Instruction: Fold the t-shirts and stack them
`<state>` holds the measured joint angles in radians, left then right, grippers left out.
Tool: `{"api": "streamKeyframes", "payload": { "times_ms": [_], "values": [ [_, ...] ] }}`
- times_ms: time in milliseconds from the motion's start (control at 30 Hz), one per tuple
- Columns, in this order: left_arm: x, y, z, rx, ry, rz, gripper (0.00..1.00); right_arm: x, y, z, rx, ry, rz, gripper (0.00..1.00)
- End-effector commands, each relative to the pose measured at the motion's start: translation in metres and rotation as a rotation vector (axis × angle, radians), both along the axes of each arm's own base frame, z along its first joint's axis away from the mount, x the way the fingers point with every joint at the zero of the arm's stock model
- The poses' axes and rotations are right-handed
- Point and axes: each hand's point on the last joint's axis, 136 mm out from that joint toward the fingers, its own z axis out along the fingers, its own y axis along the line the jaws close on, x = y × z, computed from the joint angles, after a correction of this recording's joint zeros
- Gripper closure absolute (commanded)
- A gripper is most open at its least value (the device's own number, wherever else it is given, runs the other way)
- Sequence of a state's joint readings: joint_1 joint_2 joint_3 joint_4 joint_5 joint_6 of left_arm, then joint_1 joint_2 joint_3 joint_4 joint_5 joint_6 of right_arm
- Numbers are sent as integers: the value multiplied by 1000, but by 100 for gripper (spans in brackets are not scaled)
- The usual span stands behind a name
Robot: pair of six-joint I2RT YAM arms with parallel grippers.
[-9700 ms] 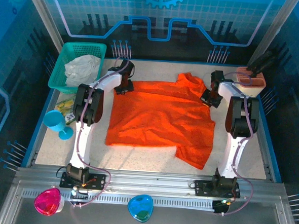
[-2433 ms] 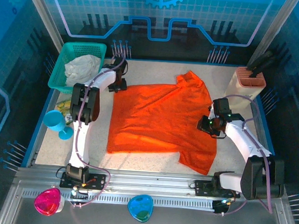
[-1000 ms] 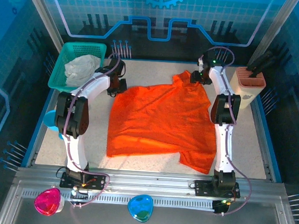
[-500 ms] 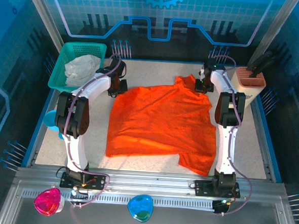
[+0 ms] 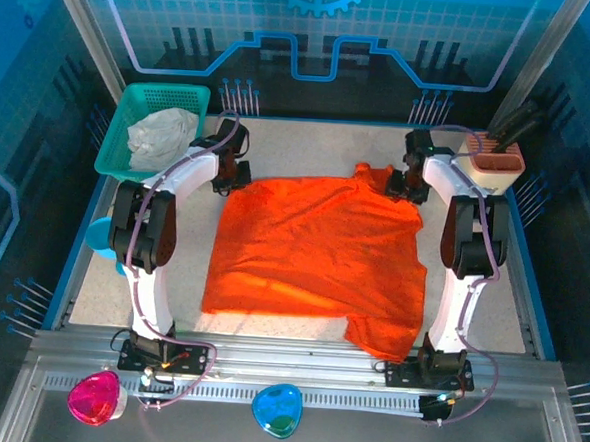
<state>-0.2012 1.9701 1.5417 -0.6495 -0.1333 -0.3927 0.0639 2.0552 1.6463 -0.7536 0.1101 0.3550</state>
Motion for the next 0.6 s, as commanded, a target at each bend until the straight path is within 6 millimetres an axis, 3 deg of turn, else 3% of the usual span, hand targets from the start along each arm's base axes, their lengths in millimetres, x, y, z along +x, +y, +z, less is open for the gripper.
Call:
{"api": "streamKeyframes", "payload": {
  "times_ms": [0, 267, 300, 567],
  "values": [
    [-1, -2, 6, -3, -11, -4, 100, 39, -8, 43, -135, -143, 115, 42],
    [-3, -3, 5, -16, -3, 4, 100, 89, -6, 11, -166, -123, 333, 42],
    [-3, -4, 5, -18, -4, 5, 100, 93, -4, -3, -147, -103, 352, 42],
    [-4, -5, 5, -18, 5, 4, 100, 123, 6, -18, -107, -117, 422, 36]
  ]
}}
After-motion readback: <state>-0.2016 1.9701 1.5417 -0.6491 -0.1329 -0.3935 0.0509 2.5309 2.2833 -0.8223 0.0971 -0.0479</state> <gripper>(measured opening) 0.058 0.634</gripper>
